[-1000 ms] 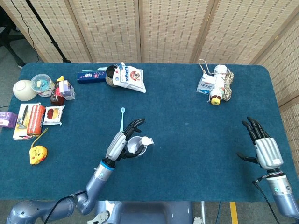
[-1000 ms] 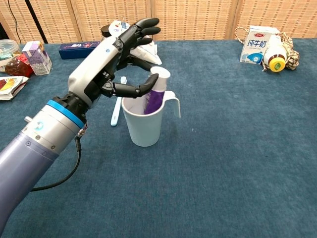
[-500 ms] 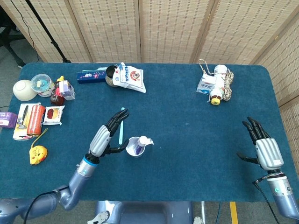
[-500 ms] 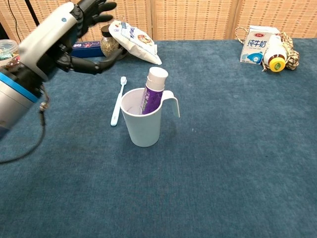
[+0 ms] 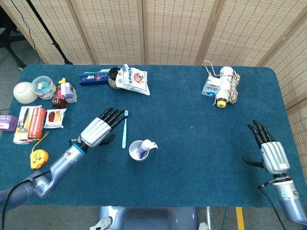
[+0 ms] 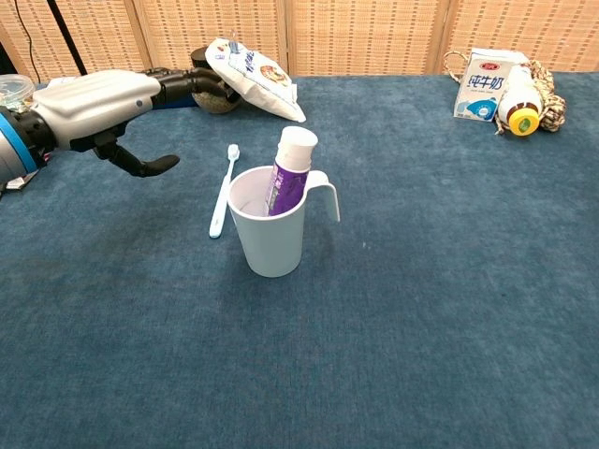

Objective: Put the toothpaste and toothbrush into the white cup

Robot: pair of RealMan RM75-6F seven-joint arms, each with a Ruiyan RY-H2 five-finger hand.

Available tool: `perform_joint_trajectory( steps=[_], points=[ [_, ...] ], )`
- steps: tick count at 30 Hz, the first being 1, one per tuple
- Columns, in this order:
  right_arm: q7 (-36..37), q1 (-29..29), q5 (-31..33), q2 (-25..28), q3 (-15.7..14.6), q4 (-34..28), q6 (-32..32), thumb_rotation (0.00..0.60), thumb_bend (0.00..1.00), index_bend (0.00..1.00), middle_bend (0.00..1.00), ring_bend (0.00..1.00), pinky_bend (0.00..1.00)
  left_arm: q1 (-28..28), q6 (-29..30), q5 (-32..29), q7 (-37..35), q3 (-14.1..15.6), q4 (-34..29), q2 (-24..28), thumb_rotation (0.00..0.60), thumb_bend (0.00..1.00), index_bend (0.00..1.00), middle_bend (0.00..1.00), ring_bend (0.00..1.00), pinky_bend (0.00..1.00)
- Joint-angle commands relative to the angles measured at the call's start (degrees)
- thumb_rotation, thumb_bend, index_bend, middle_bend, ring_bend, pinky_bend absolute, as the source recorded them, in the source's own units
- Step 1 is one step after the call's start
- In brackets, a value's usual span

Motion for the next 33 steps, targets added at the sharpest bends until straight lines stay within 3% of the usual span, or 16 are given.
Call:
perform_joint_trajectory(
  steps=[1, 14, 33],
  points=[
    [-0.3, 0.1, 0.1, -0.2, 0.0, 0.1, -0.3, 0.600, 0.00, 0.00, 0.00, 0.00, 0.26, -1.4, -1.8, 1.1, 3.9, 1.6, 3.1, -0.5, 0.600, 0.40, 0.15, 0.00, 0.00, 0.01],
    [-1.0, 0.1, 0.3, -0.4, 0.1, 0.1, -0.4, 0.600, 0.00, 0.00, 0.00, 0.00, 0.26, -3.2, -3.6, 4.4, 9.5, 5.4, 9.9, -4.4, 0.600, 0.41, 0.22, 0.00, 0.00, 0.00],
    [-1.4, 0.1, 0.3, -0.5, 0.1, -0.1, -0.4, 0.600, 0.00, 0.00, 0.00, 0.00, 0.26, -5.3, -6.9, 3.8, 12.8, 6.2, 14.4, -9.7, 0.600, 0.41, 0.23, 0.00, 0.00, 0.00]
  ],
)
